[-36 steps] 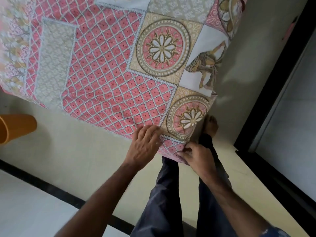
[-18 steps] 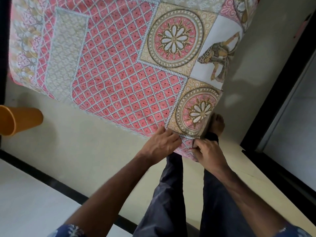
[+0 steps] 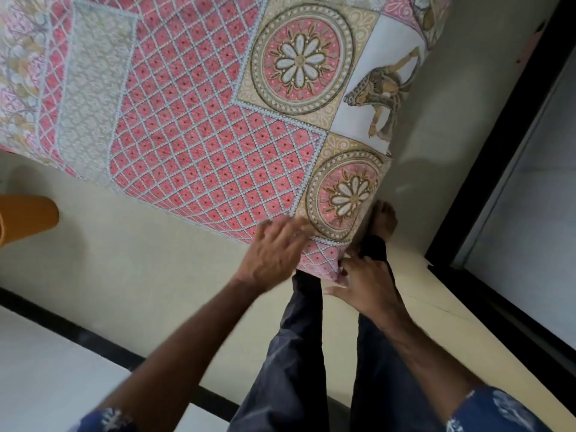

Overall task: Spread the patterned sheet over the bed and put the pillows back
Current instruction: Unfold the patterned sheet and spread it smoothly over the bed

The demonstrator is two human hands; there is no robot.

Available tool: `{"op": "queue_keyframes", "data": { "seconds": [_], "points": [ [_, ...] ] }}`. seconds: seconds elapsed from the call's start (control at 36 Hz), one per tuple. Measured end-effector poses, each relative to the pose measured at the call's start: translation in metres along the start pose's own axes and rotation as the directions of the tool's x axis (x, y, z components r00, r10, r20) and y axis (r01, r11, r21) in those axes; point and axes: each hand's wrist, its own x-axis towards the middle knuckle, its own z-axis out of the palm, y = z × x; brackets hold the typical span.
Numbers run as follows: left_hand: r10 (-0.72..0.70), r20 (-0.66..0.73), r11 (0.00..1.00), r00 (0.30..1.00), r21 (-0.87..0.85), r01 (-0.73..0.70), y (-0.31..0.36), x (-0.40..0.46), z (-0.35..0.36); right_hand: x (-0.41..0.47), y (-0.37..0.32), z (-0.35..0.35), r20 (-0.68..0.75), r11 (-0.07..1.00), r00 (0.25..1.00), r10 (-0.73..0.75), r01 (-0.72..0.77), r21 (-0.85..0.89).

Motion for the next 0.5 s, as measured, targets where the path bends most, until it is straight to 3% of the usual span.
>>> {"op": "queue_keyframes", "data": {
  "seconds": [0.08,0.17,0.25,0.5],
  "points": [
    [-0.022,-0.029,0.999,0.999,0.044,0.023,-0.023,0.033,-0.008,0.008,-0.008,-0.004,-0.080,1.000,0.997,0.008,-0.006,0.025],
    [-0.023,0.047,0.995,0.999,0.102,0.018,-0.033,0.058,-0.013,0.012,-0.012,-0.016,-0.111,0.999,0.994,-0.021,0.016,-0.043],
    [0.038,0.105,0.990,0.994,0.132,-0.052,-0.034,0.073,-0.014,0.008,-0.013,-0.011,-0.007,0.987,1.000,0.008,-0.009,-0.161],
    [0.297,0.216,0.928,0.930,0.163,-0.334,-0.028,0.082,-0.013,0.024,-0.003,-0.020,0.150,0.978,0.986,0.073,-0.041,-0.206]
  ]
}}
